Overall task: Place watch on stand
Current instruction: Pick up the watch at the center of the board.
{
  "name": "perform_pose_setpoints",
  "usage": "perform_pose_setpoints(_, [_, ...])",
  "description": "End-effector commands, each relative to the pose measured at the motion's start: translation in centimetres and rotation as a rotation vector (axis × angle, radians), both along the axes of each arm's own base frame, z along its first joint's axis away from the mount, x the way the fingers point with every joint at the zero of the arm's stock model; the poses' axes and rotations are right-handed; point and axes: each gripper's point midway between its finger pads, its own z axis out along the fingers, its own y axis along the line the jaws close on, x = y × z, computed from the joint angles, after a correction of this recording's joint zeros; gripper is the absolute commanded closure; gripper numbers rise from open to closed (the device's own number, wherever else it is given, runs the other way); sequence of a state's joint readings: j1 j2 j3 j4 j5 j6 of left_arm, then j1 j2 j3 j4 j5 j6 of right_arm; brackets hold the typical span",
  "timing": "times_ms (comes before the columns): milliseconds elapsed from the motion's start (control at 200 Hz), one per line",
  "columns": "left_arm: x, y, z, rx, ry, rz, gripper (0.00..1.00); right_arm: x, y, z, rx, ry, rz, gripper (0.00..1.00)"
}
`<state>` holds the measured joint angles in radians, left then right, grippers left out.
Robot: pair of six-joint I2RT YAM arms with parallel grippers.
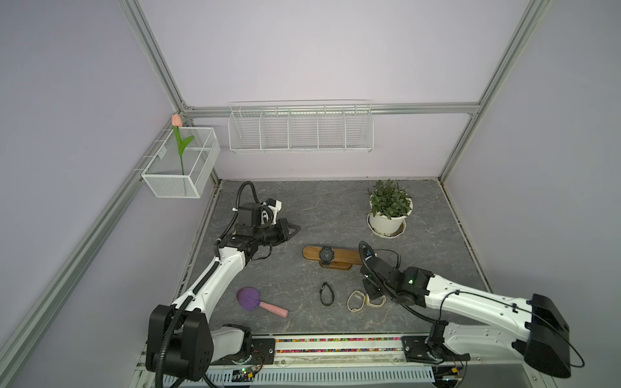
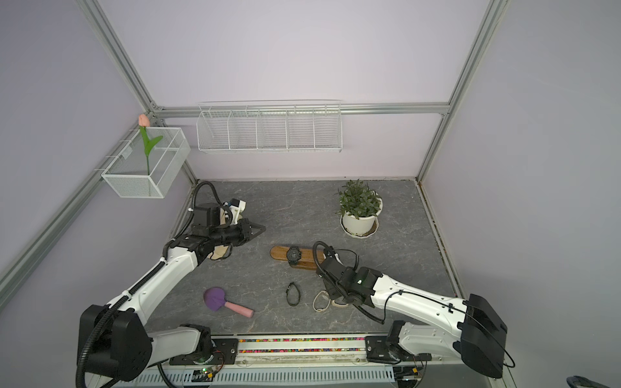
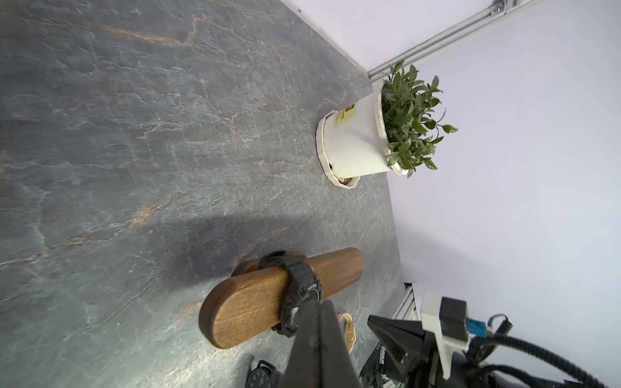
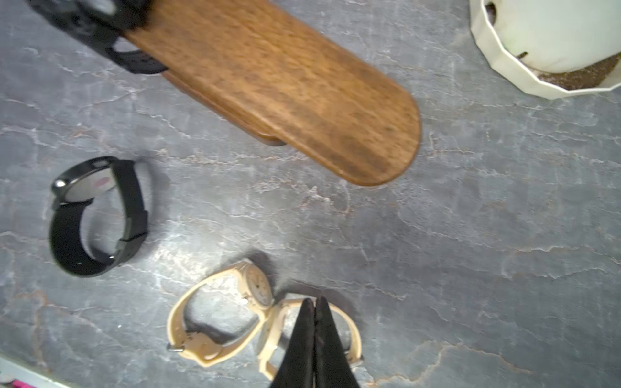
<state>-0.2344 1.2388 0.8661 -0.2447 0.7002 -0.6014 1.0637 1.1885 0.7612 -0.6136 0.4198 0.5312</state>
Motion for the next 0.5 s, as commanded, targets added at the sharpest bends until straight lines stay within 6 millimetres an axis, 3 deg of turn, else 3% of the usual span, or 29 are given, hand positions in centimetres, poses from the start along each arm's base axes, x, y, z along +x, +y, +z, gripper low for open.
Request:
perform_pose_setpoints(0, [-0.2,1.1,0.1,-0.005,0.001,0.06,1.0,0.4,2.4,1.1,0.046,-0.037,-0.027,0.87])
perform_pose_setpoints(115, [-0.8,2.0,1.0,-0.053,-0.019,0.096,1.0,0.1,5.2,0.7,0.043,-0.033,0.019,0.87])
perform_pose_setpoints(140, [-0.8,2.2,1.3,-0.064,-0.029,0.106,1.0,0.3,6.3,1.4,0.057,-0.043,0.026,0.87])
perform_pose_setpoints(260, [-1.3,4.3,2.4,-0.093,-0.068,0.217,1.0,0.0,9.1,1.2,0.046,-0.044,0.072,0.86])
perform_pose_setpoints(385, [-2.1,7.2,3.4,-0.041,-0.154,0.376,1.0,-0.3,11.0,1.0,0.072,-0.023,0.093,0.82])
perform_pose_setpoints(495, [-2.9,8.1,4.6,-0.019,-0.23,0.411,0.95,-0.6,12.3,0.9,0.126,0.002,0.097,0.77])
